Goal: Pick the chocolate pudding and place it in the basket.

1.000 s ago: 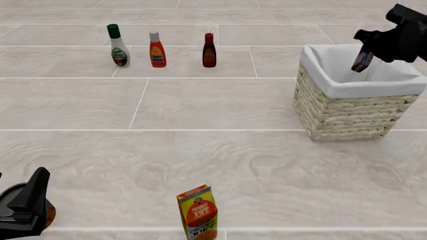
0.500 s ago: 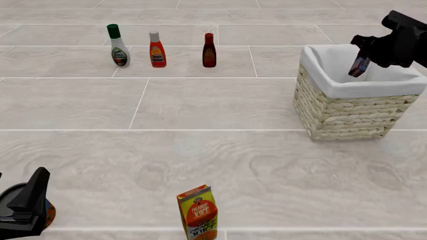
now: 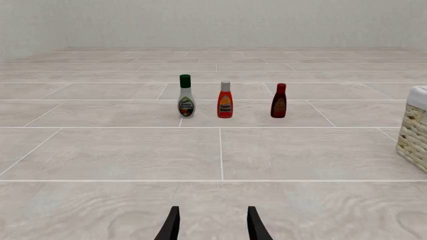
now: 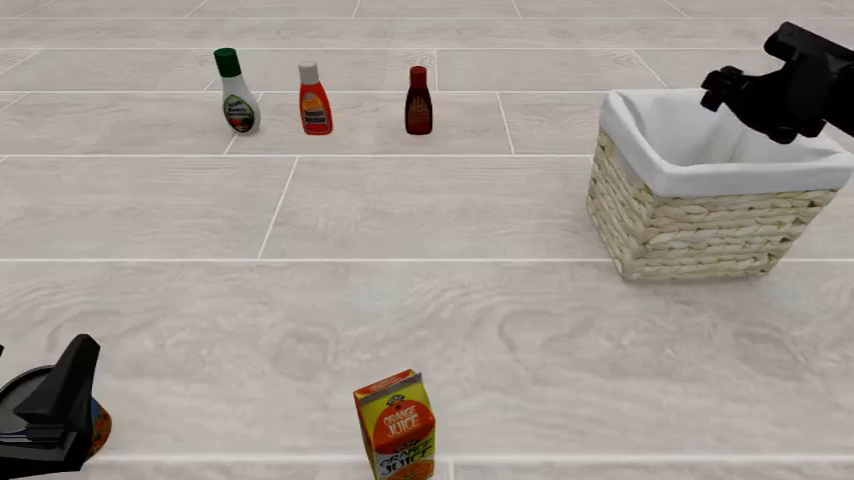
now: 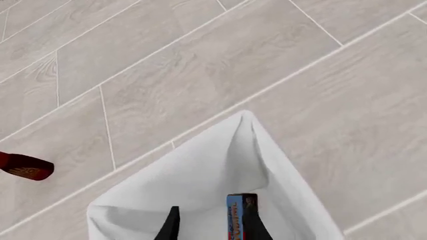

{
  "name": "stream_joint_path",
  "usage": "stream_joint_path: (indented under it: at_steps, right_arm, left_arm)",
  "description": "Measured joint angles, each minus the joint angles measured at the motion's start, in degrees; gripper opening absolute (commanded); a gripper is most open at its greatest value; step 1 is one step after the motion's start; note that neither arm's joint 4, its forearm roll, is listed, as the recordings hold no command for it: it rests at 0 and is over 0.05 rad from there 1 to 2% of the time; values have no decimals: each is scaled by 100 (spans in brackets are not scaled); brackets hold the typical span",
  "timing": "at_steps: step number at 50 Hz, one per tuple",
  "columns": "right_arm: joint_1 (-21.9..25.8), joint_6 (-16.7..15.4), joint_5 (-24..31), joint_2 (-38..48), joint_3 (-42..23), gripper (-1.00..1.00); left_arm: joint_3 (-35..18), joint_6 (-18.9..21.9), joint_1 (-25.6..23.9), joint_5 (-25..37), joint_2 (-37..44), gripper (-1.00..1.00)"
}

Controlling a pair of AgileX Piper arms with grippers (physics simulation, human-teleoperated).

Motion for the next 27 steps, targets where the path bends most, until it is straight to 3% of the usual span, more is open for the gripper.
stream_joint_path:
  at_steps: [27]
  right_arm:
    - [43, 76, 38, -1, -38, 100]
  left_arm:
    - [0, 0, 0, 0, 0, 100]
